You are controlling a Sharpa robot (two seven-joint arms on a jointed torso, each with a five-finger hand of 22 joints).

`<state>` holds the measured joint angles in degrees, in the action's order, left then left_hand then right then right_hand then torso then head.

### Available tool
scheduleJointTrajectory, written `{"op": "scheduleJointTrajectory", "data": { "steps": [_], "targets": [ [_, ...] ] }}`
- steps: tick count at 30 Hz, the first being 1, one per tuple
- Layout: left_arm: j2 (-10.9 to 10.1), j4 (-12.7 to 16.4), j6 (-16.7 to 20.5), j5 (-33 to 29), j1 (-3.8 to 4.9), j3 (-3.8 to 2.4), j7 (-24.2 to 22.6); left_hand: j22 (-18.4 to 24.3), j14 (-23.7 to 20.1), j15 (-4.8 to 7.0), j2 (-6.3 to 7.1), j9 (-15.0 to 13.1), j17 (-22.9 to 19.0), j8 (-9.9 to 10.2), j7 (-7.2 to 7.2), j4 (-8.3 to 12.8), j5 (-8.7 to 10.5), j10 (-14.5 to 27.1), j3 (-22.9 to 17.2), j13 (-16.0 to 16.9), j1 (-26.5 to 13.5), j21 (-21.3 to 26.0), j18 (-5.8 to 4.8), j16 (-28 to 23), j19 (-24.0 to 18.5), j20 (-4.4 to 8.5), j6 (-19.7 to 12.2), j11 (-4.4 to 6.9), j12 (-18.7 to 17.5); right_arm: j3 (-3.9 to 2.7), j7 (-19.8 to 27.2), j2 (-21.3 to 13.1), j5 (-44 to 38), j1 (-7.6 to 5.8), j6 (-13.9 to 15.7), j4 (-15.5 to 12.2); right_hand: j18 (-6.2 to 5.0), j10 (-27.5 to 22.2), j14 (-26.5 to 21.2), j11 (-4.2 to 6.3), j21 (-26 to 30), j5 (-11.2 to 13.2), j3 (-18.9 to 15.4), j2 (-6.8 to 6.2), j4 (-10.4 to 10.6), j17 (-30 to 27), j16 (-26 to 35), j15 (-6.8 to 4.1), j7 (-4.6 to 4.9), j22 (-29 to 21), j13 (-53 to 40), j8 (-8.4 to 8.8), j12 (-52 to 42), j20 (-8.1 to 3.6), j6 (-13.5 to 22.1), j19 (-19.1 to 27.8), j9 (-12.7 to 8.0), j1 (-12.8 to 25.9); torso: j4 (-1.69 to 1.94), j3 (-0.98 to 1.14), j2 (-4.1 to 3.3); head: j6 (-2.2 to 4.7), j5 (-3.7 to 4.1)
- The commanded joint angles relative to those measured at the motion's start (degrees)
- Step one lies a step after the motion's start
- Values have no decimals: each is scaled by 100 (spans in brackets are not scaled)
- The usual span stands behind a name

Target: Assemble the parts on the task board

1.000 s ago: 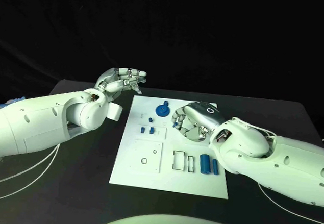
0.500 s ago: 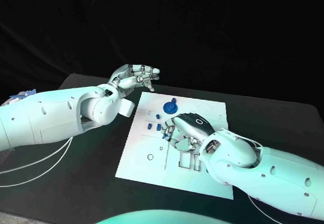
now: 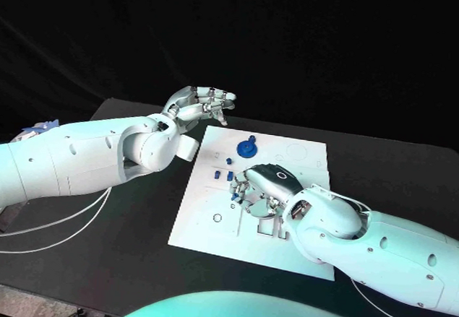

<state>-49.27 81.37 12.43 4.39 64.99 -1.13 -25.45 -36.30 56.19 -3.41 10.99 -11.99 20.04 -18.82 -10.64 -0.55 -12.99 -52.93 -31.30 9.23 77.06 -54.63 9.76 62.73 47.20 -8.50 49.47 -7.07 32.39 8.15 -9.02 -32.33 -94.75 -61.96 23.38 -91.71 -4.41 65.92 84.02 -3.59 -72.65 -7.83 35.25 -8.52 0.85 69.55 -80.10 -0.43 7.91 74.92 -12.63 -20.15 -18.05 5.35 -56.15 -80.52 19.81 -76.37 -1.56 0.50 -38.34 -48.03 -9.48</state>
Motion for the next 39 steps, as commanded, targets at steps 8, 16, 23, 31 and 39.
{"op": "scheduleJointTrajectory", "data": {
  "steps": [8, 16, 23, 31, 39],
  "targets": [
    [31, 9, -27, 6, 3, -4, -27, 15, -55, 6, -13, -8, -15, 15, -23, -5, -19, 70, 30, 15, -6, 42, 61, -38, -23, -51, -39, -12, 51, 24, 28, 49, -59, 40, -301, 109, 34, 26, 179, -9, 33, -7, 9, 16, -8, -13, 0, -23, 0, 561, -1, -15, 19, 3, -17, -28, 9, 67, 0, 6, -3, -30, -32],
    [35, 7, -35, 7, 4, -4, -22, 15, -55, 6, -13, -8, -15, 15, -23, -5, -19, 70, 30, 15, -6, 42, 61, -38, -23, -51, -39, -12, 51, 35, 9, 104, -98, 71, -342, 199, 34, 26, 179, -9, 33, -7, 9, 16, -8, -13, 0, -23, 0, 561, -1, -15, 19, 3, -17, -28, 9, 67, 2, 7, -2, -49, -42],
    [38, 5, -40, 7, 4, -4, -17, 15, -55, 6, -13, -8, -15, 15, -23, -5, -19, 70, 30, 15, -6, 42, 61, -38, -23, -51, -39, -12, 51, 41, 21, 137, -107, 96, -377, 240, 32, 24, 178, -12, 43, -1, -5, 2, -1, -11, 0, -20, 2, 559, 0, -9, 31, 5, -3, -22, 12, 106, 4, 7, -3, -69, -54],
    [36, 5, -41, 7, 4, -4, -9, 18, -59, 4, -15, -10, -17, 16, -23, -8, -20, 80, 34, 17, -10, 49, 61, -37, -25, -54, -42, -13, 59, 45, 1, 156, -129, 112, -417, 279, 33, 25, 178, -12, 37, -2, -7, 2, 1, -13, 0, -20, 2, 563, 0, -9, 32, 5, -2, -26, 13, 109, 0, 5, -1, -82, -63],
    [38, 3, -45, 7, 4, -4, 4, 18, -59, 4, -15, -10, -17, 16, -23, -8, -20, 80, 34, 17, -10, 49, 61, -37, -25, -54, -42, -13, 59, 51, -52, 178, -181, 117, -524, 305, 29, 25, 176, -13, 55, -3, -12, 0, 6, -19, 4, -19, 3, 555, 1, -7, 37, 6, 3, -16, 15, 126, 0, 5, 1, -91, -62]
  ]
}}
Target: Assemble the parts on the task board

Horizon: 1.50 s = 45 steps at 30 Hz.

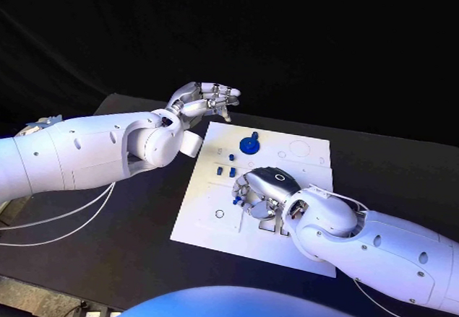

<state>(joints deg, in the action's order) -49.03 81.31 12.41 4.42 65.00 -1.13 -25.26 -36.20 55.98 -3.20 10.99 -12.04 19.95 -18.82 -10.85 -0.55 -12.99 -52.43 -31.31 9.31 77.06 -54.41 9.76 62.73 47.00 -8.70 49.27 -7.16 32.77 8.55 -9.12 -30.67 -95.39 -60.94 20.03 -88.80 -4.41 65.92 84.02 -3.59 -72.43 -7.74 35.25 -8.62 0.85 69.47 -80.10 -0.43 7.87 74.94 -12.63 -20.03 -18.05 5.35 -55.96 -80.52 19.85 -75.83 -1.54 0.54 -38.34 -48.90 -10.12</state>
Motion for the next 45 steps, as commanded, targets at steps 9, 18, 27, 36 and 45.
{"op": "scheduleJointTrajectory", "data": {
  "steps": [9, 18, 27, 36, 45],
  "targets": [
    [26, 4, -44, 5, 4, -4, 4, 12, -42, -19, -17, -6, -11, 16, -3, -9, -22, 40, 37, 11, -11, 34, 62, -37, -7, -37, -25, -5, 28, 32, 12, 87, -118, 30, -242, 80, 9, -51, 164, -54, 142, -55, -80, -58, 63, -40, 20, 12, 47, 511, 17, 49, 113, 26, 98, 44, -1, 219, 4, -4, 1, 25, 6],
    [35, -4, -37, 5, 4, -4, 13, 12, -42, -19, -19, -6, -11, 17, -3, -9, -22, 42, 36, 11, -11, 35, 62, -37, -7, -37, -25, -5, 28, 41, 32, 90, -104, 38, -199, 104, 7, -150, 163, -92, 162, -85, -108, -99, 84, -38, 18, 44, 93, 510, 39, 118, 186, 47, 206, 54, -22, 271, -4, -3, 2, 20, 8],
    [31, -6, -31, 5, 4, -4, 19, 14, -45, -19, -21, -7, -12, 18, -4, -8, -24, 49, 35, 12, -8, 38, 63, -37, -8, -38, -29, -6, 32, 42, 14, -34, -94, 38, 97, 47, -47, -714, 97, -234, 417, 33, -233, -328, 113, -156, 67, 170, 218, 416, 153, 657, 395, 177, 1128, 185, -236, 385, -4, 3, 3, 34, 6],
    [-5, -9, -27, 5, 4, -3, 25, 14, -45, -19, -21, -7, -12, 18, -4, -8, -24, 49, 35, 12, -8, 38, 63, -37, -8, -38, -29, -6, 32, -10, -20, -673, 11, -92, 373, -496, -66, -809, 46, -233, 524, -16, -372, -406, 133, -268, 127, 172, 207, 373, 151, 617, 340, 181, 1077, 236, -214, 423, -22, 2, 12, 73, 33],
    [-28, -14, -40, 5, 3, 0, 29, 14, -45, -19, -21, -7, -12, 18, -4, -8, -24, 49, 35, 12, -8, 38, 63, -37, -8, -38, -29, -6, 32, -113, -17, -1413, 417, -509, 80, -778, -96, -921, 23, -266, 700, -43, -480, -417, 164, -339, 155, 197, 212, 299, 164, 530, 286, 197, 903, 316, -180, 411, -51, 7, 20, 159, 162]
  ]
}}
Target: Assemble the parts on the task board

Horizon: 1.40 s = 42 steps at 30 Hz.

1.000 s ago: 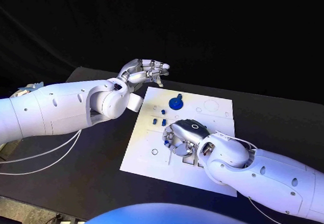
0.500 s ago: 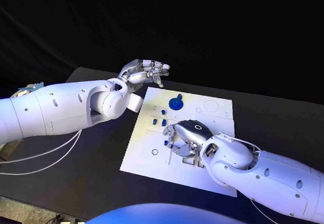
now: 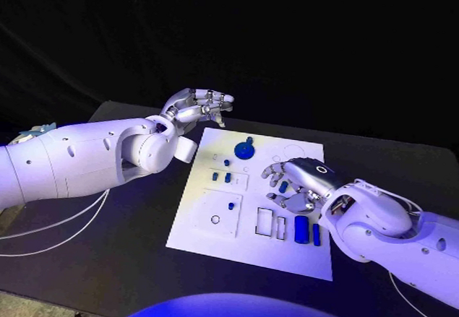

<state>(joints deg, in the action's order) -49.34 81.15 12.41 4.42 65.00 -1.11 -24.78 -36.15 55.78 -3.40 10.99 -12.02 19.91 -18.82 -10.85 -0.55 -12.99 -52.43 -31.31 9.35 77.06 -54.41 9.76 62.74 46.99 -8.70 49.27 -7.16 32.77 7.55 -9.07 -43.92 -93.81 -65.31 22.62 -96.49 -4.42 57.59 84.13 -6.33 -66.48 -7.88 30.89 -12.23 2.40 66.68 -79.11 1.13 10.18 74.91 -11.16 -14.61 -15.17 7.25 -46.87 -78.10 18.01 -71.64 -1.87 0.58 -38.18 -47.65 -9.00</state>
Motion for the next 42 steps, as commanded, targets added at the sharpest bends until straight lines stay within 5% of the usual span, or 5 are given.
{"op": "scheduleJointTrajectory", "data": {
  "steps": [1, 7, 18, 42],
  "targets": [
    [3, 2, -43, 5, 3, 0, -18, 10, -30, 0, -25, -11, -10, 19, -5, -3, -25, 61, 35, 11, -1, 44, 65, -36, -9, -40, -33, -7, 41, -20, -5, -144, 284, -121, -259, 19, -108, -142, -12, 4, 171, -31, -73, -64, 15, -117, 84, 48, -16, 274, 28, -3, 4, 13, 6, 110, 0, -8, -25, 3, 5, 41, 54],
    [14, -7, -62, 5, 2, 5, -16, 10, -30, 0, -25, -11, -10, 19, -5, -3, -25, 61, 35, 11, -1, 44, 65, -36, -9, -40, -33, -7, 41, -39, 42, -257, 265, -252, -670, 302, -210, -609, -243, -48, 752, -157, -423, -99, 59, -500, 252, 102, -47, 29, 122, 48, -12, 65, 111, 437, -19, -77, -37, 7, 6, 75, 80],
    [20, -14, -87, 5, 1, 9, -17, 10, -30, 0, -25, -11, -10, 19, -5, -3, -25, 61, 35, 11, -1, 44, 65, -36, -9, -40, -33, -7, 41, -17, 75, -102, 257, -251, -934, 608, -203, -650, -246, -53, 725, -164, -473, -25, 59, -454, 205, 111, -67, 53, 132, 16, -91, 78, 65, 418, -7, -161, -23, -2, -2, 68, 91],
    [19, -26, -124, 5, 1, 10, 6, 14, -34, -2, -37, -16, -15, 15, -6, -3, -27, 76, 37, 18, 2, 54, 67, -32, -8, -45, -34, -8, 65, 35, 138, 153, 431, -122, -618, 789, -56, 226, 56, 90, -21, -43, -138, 261, 223, -54, -67, -25, -75, 446, 233, -86, -479, -41, -302, -100, -6, -297, -30, 5, 0, 32, 96]
  ]
}}
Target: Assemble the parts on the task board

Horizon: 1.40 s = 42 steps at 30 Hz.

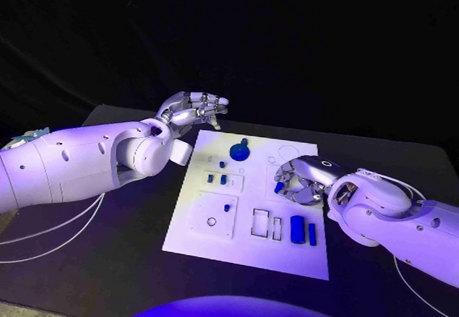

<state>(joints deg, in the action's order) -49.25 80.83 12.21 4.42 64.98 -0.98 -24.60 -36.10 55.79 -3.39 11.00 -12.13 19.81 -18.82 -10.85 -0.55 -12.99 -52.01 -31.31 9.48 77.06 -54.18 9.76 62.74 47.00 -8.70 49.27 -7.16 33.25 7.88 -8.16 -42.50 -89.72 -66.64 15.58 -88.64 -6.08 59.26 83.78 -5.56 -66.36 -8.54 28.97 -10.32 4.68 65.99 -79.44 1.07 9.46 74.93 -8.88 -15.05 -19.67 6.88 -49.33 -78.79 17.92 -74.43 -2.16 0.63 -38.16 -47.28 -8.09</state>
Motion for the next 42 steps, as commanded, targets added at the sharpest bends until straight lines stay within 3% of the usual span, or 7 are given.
{"op": "scheduleJointTrajectory", "data": {
  "steps": [1, 17, 24, 32, 42],
  "targets": [
    [10, 5, -107, 4, 3, -3, -10, 10, -35, -2, -37, -5, -5, 15, -6, -3, -27, 34, 37, 5, 2, 32, 67, -32, -8, -45, -34, -8, 18, 2, 47, 15, 24, 13, 98, 4, 114, 78, 98, 17, -47, 24, 70, 78, -3, 28, -40, -23, -6, 452, 6, -48, -32, -8, -76, -41, 4, -22, 2, 0, -2, -9, 7],
    [9, 0, -115, 4, 3, -3, 3, 12, -36, -3, -49, -8, -7, 14, -6, -5, -28, 42, 35, 8, 4, 36, 68, -28, -6, -47, -34, -8, 30, 5, -21, 68, -19, 36, 138, 42, 122, 174, 123, 52, -84, 66, 189, 141, -2, 44, -50, -54, -39, 483, 12, -115, -45, -38, -250, -72, 28, -60, -5, -6, -1, -37, 7],
    [15, -8, -113, 4, 3, -3, 7, 12, -37, -2, -54, -9, -8, 13, -5, -3, -29, 45, 32, 9, 9, 37, 69, -27, -6, -47, -34, -7, 35, 5, -88, 68, -100, 40, 204, 43, 124, 308, 132, 119, -95, 307, 417, 295, -111, 33, -41, -110, -122, 509, 6, -313, -77, -83, -582, -89, 120, -193, 6, -6, 6, -47, 12],
    [17, -23, -107, 5, 3, -3, 7, 12, -38, -1, -59, -9, -9, 13, -5, 0, -30, 47, 29, 10, 15, 37, 70, -27, -5, -47, -35, -7, 38, 6, -118, 60, -156, 45, 361, 19, 138, 549, 137, 210, -156, 389, 569, 425, -237, 18, -27, -187, -216, 559, -30, -537, -122, -152, -758, -132, 285, -236, 1, -2, 5, -48, 16],
    [21, -37, -108, 5, 3, -3, 15, 12, -39, -1, -64, -11, -10, 12, -5, 3, -31, 51, 26, 12, 21, 38, 70, -26, -3, -47, -35, -7, 43, 4, -172, -9, 86, 44, 655, -79, 138, 596, 136, 218, -130, 484, 525, 353, -132, -11, -7, -194, -235, 564, -36, -614, -78, -168, -703, -132, 390, 19, -3, -3, 7, -28, 29]
  ]
}}
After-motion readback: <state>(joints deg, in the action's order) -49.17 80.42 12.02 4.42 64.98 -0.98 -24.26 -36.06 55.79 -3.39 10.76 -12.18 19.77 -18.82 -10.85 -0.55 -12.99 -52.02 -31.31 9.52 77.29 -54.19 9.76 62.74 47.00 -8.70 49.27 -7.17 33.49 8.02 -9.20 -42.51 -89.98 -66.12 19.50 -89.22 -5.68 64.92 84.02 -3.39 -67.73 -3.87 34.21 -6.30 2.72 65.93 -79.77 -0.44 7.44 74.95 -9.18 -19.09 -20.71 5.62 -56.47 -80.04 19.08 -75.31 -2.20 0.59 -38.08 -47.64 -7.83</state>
